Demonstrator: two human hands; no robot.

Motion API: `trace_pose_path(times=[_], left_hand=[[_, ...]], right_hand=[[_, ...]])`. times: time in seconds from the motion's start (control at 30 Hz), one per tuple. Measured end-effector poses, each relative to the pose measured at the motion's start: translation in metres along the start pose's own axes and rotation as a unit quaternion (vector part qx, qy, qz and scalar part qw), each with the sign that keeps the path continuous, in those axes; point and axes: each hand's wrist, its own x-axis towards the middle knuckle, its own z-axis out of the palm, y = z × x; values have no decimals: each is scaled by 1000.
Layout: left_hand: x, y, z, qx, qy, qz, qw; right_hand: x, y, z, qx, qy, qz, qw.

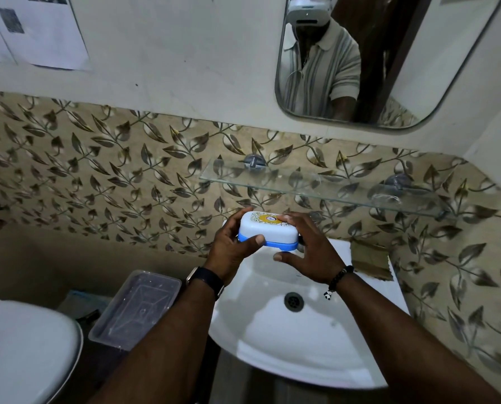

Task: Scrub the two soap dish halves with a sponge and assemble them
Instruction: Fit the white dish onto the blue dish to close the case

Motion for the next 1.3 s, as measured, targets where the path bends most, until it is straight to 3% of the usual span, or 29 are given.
trace_pose_path(times=[0.13,0.43,0.57,0.7,0.87,1.0,1.13,1.3], left_hand=[[-1,-1,3,-27,3,-24,999],[4,11,5,-54,19,-98,994],[7,21,7,-24,17,-63,998],[14,37,17,-10,24,-12,1000],[35,69,40,-3,23,51,998],[61,85,61,31,-5,69,997],[86,84,88,92,-22,93,991],[117,69,110,248,-44,136,958]], right_hand=[[2,0,-3,-60,42,-38,997],[-2,4,-4,-108,71,-23,991],[1,3,-11,-190,86,-47,977],[15,-5,-25,-339,152,-116,921],[40,-18,-60,-367,156,-146,906],[50,-22,-97,-351,137,-120,919],[53,-18,-123,-311,175,-69,932],[48,1,-141,-292,185,3,938]])
